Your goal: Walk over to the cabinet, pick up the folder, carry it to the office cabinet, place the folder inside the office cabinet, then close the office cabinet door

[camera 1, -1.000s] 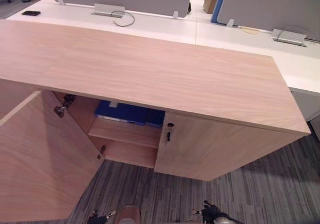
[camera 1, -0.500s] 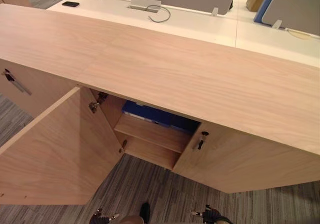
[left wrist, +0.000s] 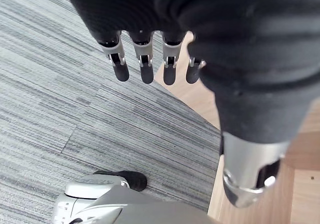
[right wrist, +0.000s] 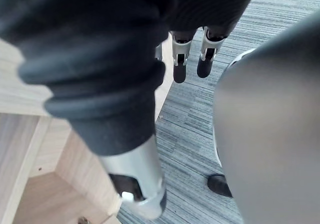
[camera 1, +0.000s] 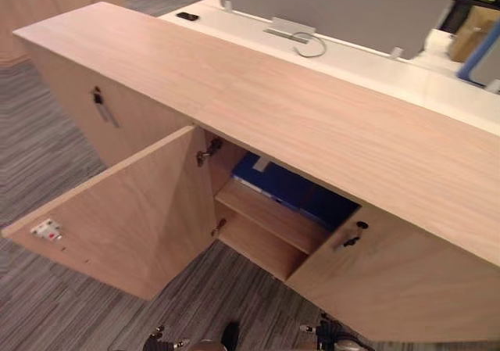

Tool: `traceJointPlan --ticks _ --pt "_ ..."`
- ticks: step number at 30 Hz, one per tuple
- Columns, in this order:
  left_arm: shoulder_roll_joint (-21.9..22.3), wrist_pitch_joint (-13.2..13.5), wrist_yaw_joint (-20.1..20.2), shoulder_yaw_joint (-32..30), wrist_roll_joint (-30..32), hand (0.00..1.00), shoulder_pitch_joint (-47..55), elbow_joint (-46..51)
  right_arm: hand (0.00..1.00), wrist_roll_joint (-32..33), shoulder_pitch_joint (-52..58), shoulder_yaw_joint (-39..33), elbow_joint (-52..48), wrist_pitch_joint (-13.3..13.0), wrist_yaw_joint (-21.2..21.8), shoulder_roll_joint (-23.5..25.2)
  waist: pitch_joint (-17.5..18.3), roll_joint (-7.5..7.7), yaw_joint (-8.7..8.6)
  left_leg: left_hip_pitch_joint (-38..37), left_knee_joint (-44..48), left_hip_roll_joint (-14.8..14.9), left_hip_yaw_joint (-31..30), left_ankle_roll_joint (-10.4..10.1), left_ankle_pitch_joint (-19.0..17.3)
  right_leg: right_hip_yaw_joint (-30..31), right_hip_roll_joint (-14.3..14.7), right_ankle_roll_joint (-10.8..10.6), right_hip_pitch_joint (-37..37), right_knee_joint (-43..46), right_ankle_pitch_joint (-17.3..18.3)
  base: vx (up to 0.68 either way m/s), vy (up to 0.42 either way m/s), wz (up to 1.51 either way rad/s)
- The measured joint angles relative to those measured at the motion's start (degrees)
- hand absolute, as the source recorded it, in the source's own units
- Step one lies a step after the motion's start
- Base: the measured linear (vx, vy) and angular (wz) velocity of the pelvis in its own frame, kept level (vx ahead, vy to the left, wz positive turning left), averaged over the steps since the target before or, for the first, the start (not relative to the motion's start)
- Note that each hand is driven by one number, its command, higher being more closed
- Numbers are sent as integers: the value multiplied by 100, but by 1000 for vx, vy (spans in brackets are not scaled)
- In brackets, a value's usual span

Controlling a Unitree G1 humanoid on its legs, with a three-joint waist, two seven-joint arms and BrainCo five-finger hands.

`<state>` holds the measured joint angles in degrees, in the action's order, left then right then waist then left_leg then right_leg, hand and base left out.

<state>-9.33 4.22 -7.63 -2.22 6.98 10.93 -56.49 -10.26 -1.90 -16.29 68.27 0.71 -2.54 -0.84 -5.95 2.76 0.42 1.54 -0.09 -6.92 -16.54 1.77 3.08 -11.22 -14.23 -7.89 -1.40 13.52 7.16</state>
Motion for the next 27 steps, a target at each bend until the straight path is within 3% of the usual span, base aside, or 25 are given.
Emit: traceJointPlan --ticks 4,6,10,12,14,17,19,23,27 --pt "68 -5 -109 -174 -57 0 -22 8 0 14 7 15 13 -8 -4 -8 -11 -15 32 656 1218 129 -99 -315 -496 -321 385 167 -183 -317 146 -27 -228 21" --pt "46 -6 -148 -277 -58 0 -154 15 0 28 37 -1 1 -19 -17 -9 -96 2 47 871 1855 341 33 -482 -739 -579 656 322 -365 -292 241 -45 -254 37" --pt "130 -27 -203 -499 -84 0 -216 168 0 173 55 -313 -12 4 -107 -79 -192 4 91 1056 2637 969 1610 -339 -1148 -837 799 495 -352 -3 519 -56 -132 22" --pt "156 -31 -201 -582 -106 0 -177 275 0 240 63 -509 -79 22 -107 -68 -226 -59 96 1059 2787 1021 1776 -293 -1380 -903 756 450 -327 227 684 -16 49 19" --pt "210 -33 -201 -618 -195 0 -148 393 0 255 152 -557 -119 28 -110 -51 -212 -50 177 1147 2767 872 1716 -284 -1396 -927 626 378 -222 371 752 -1 100 24" --pt "264 -30 -197 -700 -330 0 -87 671 0 333 211 -924 -114 34 -119 8 -153 -28 220 1113 2225 483 1609 -177 -1093 -1056 378 331 -164 250 754 48 103 45" --pt "371 -33 -195 -894 -457 0 33 820 0 461 266 -970 -114 28 -123 64 -84 7 243 810 1336 224 1516 -84 -631 -1054 286 357 -258 -136 580 78 44 36" --pt "491 -29 -190 -1067 -883 0 220 1043 0 479 309 -1122 -117 7 -126 115 27 16 225 204 -159 117 1353 7 185 -1056 283 326 -396 -520 338 107 -35 21" --pt "582 -27 -109 -1101 -1024 0 239 1332 0 587 337 -1130 -119 8 -130 141 22 44 223 -4 -481 153 1219 -13 358 -1060 367 410 -569 -639 258 62 -58 21"
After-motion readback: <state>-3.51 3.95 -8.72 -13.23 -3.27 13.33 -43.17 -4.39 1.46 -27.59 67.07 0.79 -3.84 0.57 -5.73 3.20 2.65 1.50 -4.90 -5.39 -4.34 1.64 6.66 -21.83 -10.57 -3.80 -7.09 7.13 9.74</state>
